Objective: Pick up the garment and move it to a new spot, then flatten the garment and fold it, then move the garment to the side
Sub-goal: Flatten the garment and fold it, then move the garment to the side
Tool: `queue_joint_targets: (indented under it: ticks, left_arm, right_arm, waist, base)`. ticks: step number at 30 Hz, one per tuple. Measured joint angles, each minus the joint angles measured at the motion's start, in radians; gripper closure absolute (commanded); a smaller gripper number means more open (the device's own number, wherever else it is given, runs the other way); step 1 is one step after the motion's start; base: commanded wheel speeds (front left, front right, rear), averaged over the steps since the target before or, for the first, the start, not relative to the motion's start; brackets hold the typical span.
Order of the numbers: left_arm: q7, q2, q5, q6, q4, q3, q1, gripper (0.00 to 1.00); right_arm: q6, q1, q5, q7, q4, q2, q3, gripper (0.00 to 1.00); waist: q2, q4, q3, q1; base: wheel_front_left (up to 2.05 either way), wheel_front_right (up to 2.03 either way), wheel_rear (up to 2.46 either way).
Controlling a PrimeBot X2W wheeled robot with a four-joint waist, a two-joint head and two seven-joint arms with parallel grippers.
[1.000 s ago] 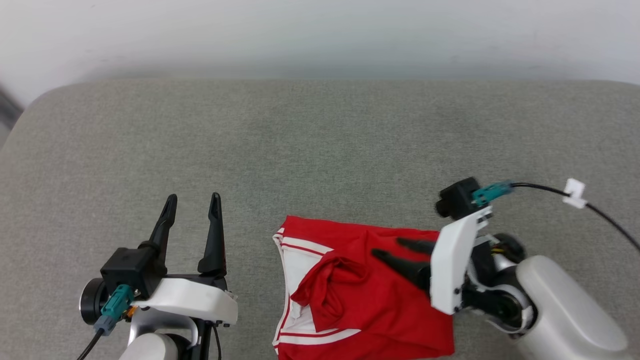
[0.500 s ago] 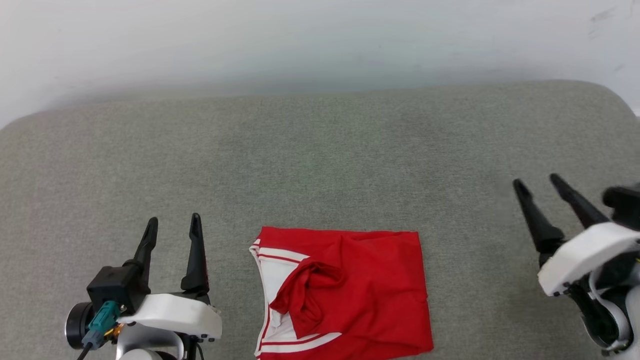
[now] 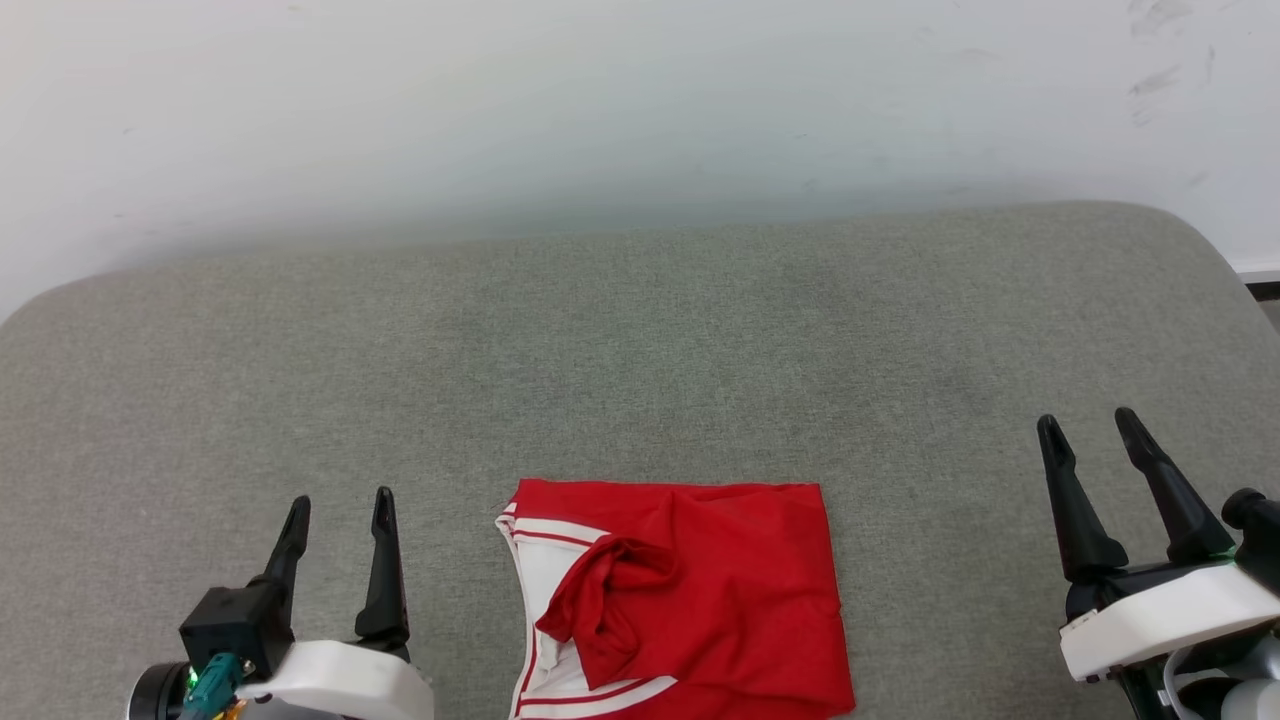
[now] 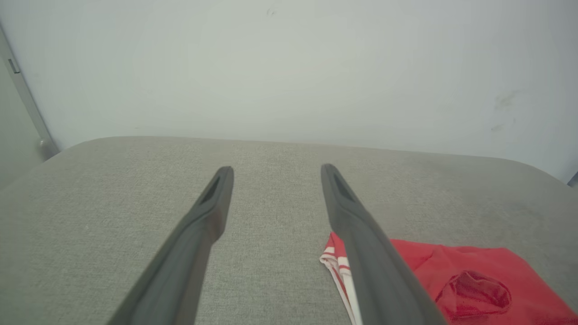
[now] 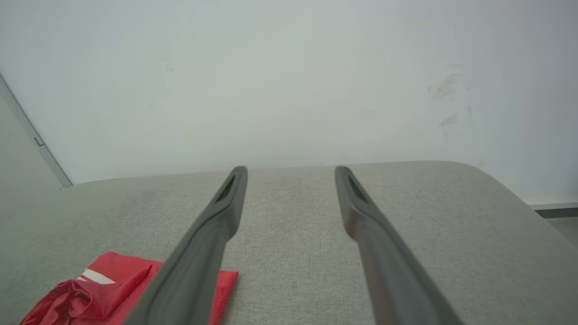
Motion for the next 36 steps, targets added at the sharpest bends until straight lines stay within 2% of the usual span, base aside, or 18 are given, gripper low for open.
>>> queue_joint_targets:
  ticks: [11, 18, 23, 29, 33, 36]
  left_arm:
    - [-0.010, 0.000, 0.009, 0.009, 0.006, -0.005, 0.028, 0.00]
    - [-0.014, -0.008, 0.012, 0.013, -0.001, 0.001, 0.016, 0.00]
    - [-0.022, -0.017, 0.015, 0.016, -0.007, 0.011, 0.003, 0.00]
    - [-0.029, -0.037, 0.023, 0.009, -0.007, 0.020, -0.019, 0.00]
    - [-0.030, -0.050, 0.032, -0.001, -0.006, 0.025, -0.036, 0.00]
    - [-0.031, -0.064, 0.038, -0.009, -0.001, 0.024, -0.048, 0.00]
  right_arm:
    - [0.000, 0.036, -0.059, 0.043, -0.061, 0.014, -0.020, 0.00]
    - [0.000, 0.037, -0.025, 0.114, -0.071, 0.012, -0.052, 0.00]
    - [0.000, 0.034, 0.117, 0.272, -0.002, -0.024, -0.164, 0.00]
    - [0.000, 0.007, 0.292, 0.570, 0.143, -0.068, -0.247, 0.00]
    - [0.000, -0.020, 0.384, 0.749, 0.231, -0.044, -0.274, 0.00]
    - [0.000, -0.035, 0.443, 0.840, 0.275, 0.010, -0.266, 0.00]
  waist:
    - [0.0000, 0.005, -0.010, -0.0001]
    - [0.0000, 0.007, 0.004, 0.0001]
    - [0.0000, 0.024, 0.018, 0.0000]
    - [0.0000, 0.058, 0.040, 0.0000]
    - [0.0000, 0.084, 0.061, 0.0000]
    - [0.0000, 0.104, 0.078, 0.0000]
  base:
    - [0.00, 0.00, 0.00]
    - [0.00, 0.00, 0.00]
    - [0.00, 0.00, 0.00]
    - [0.00, 0.00, 0.00]
    - [0.00, 0.00, 0.00]
    - [0.00, 0.00, 0.00]
